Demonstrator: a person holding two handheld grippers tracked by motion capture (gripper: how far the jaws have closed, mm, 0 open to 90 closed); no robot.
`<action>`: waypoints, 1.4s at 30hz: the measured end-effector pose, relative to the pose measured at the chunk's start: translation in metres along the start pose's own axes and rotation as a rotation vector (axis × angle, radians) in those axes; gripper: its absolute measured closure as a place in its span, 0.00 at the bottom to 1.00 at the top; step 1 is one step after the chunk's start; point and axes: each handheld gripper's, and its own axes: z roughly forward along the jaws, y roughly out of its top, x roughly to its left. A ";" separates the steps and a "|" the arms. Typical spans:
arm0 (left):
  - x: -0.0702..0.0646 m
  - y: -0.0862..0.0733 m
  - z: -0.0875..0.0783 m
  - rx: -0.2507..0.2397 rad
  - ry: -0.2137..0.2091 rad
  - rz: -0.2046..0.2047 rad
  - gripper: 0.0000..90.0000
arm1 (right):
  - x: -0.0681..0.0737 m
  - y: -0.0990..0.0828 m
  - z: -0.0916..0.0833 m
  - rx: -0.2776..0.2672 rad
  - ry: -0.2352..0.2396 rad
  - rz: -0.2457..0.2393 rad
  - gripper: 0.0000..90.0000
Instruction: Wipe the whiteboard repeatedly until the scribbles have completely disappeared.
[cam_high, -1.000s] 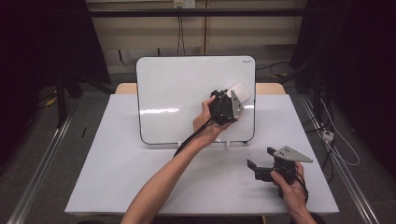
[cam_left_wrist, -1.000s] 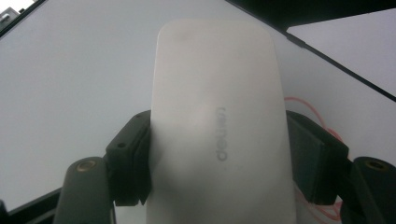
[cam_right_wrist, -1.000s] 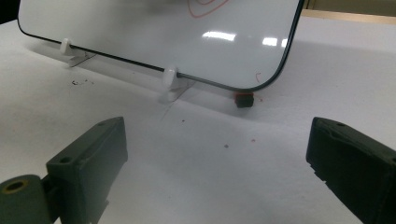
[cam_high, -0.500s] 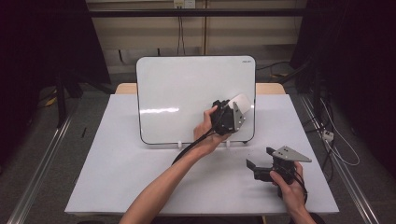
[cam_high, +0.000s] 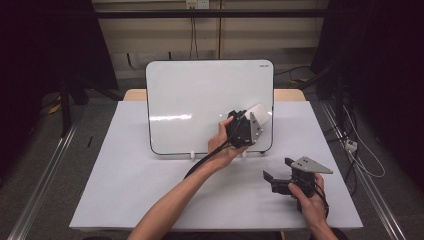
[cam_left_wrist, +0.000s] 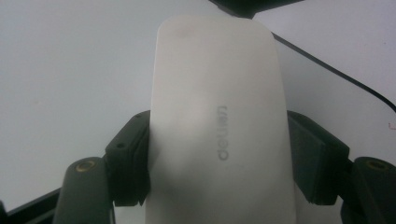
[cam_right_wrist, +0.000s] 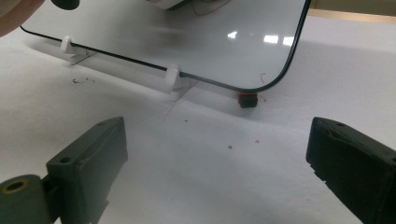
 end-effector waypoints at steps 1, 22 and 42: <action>0.001 0.000 0.000 0.005 -0.004 -0.001 0.34 | 0.000 0.000 0.000 0.000 0.001 0.002 0.06; 0.045 0.020 0.005 0.024 -0.001 -0.041 0.34 | -0.003 -0.001 -0.001 -0.005 -0.001 0.010 0.06; 0.011 0.009 0.002 0.032 -0.006 0.044 0.34 | -0.002 0.000 -0.001 -0.004 0.000 0.006 0.06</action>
